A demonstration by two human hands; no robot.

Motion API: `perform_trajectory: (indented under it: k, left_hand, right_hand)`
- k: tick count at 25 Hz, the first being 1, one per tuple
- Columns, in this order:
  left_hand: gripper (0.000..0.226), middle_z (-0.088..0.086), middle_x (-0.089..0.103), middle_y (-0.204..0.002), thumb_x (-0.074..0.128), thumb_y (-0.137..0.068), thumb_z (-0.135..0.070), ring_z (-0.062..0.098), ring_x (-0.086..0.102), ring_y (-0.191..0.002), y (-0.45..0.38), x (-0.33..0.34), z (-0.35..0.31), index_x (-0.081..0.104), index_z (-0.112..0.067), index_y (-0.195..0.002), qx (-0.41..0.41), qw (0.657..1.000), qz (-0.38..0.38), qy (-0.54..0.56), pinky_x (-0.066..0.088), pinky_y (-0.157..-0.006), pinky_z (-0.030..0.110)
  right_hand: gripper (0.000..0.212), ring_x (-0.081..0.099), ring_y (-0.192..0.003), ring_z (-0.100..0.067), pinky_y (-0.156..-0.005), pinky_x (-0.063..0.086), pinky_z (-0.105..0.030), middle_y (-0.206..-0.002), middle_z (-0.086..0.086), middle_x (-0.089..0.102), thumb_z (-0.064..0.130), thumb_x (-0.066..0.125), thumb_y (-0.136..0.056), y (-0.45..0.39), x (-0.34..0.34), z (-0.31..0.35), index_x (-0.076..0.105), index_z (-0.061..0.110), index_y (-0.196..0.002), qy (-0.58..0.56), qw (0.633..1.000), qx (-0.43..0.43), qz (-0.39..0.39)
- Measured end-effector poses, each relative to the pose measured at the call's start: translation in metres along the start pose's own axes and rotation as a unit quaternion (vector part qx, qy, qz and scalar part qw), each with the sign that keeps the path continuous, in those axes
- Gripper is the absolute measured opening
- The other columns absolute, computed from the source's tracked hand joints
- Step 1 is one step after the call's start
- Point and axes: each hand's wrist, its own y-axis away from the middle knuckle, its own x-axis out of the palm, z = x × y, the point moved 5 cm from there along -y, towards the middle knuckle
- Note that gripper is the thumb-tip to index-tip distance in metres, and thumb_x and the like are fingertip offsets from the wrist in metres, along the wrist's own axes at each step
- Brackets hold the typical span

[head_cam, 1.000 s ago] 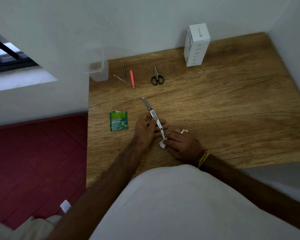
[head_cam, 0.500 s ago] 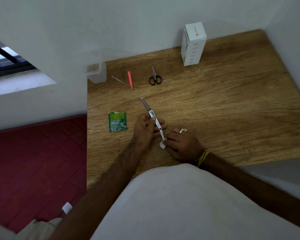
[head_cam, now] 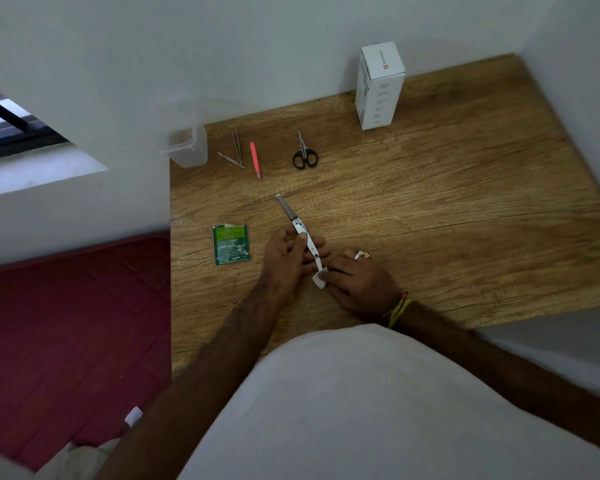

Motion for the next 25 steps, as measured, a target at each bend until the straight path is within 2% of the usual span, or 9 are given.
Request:
perform_trajectory:
  k: [7,12,22,25]
  left_hand:
    - [0.019,0.016,0.073,-0.108,0.045,-0.106,-0.015,0.027,0.075,-0.091,-0.0013,-0.0004,0.0018,0.052,-0.006,-0.122,-0.002,1.0,0.002,0.001,0.063,-0.073,0.038]
    - [0.017,0.018,0.072,-0.108,0.045,-0.106,-0.012,0.025,0.075,-0.087,-0.0006,-0.0006,0.0004,0.051,-0.008,-0.121,0.003,1.0,0.006,0.006,0.063,-0.07,0.035]
    - [0.021,0.018,0.072,-0.109,0.045,-0.106,-0.011,0.015,0.075,-0.079,0.0012,-0.0005,-0.0025,0.051,-0.004,-0.124,-0.005,1.0,0.004,0.007,0.06,-0.061,0.026]
    - [0.02,0.018,0.072,-0.11,0.046,-0.106,-0.013,0.018,0.075,-0.083,0.002,0.0004,-0.0014,0.051,-0.005,-0.123,-0.007,1.0,0.003,0.003,0.06,-0.06,0.026]
  right_hand:
    - [0.02,0.06,-0.086,-0.027,-0.076,0.05,-0.038,-0.098,-0.01,0.07,0.014,0.059,-0.092,-0.0052,-0.0046,0.0031,0.073,0.004,-0.1,0.002,1.0,0.016,-0.02]
    - [0.027,0.062,-0.084,-0.029,-0.075,0.052,-0.039,-0.099,-0.012,0.069,0.017,0.051,-0.099,-0.0064,-0.0075,0.0047,0.073,0.002,-0.101,0.0,0.999,0.016,-0.036]
    - [0.024,0.059,-0.089,-0.026,-0.077,0.051,-0.037,-0.105,-0.013,0.069,0.012,0.057,-0.091,-0.0056,-0.0046,0.0007,0.072,0.001,-0.106,0.011,0.999,0.037,-0.026]
    - [0.023,0.059,-0.091,-0.027,-0.082,0.047,-0.036,-0.105,-0.014,0.069,0.011,0.057,-0.091,-0.0032,-0.0058,-0.0032,0.072,0.0,-0.105,-0.003,0.998,0.056,-0.038]
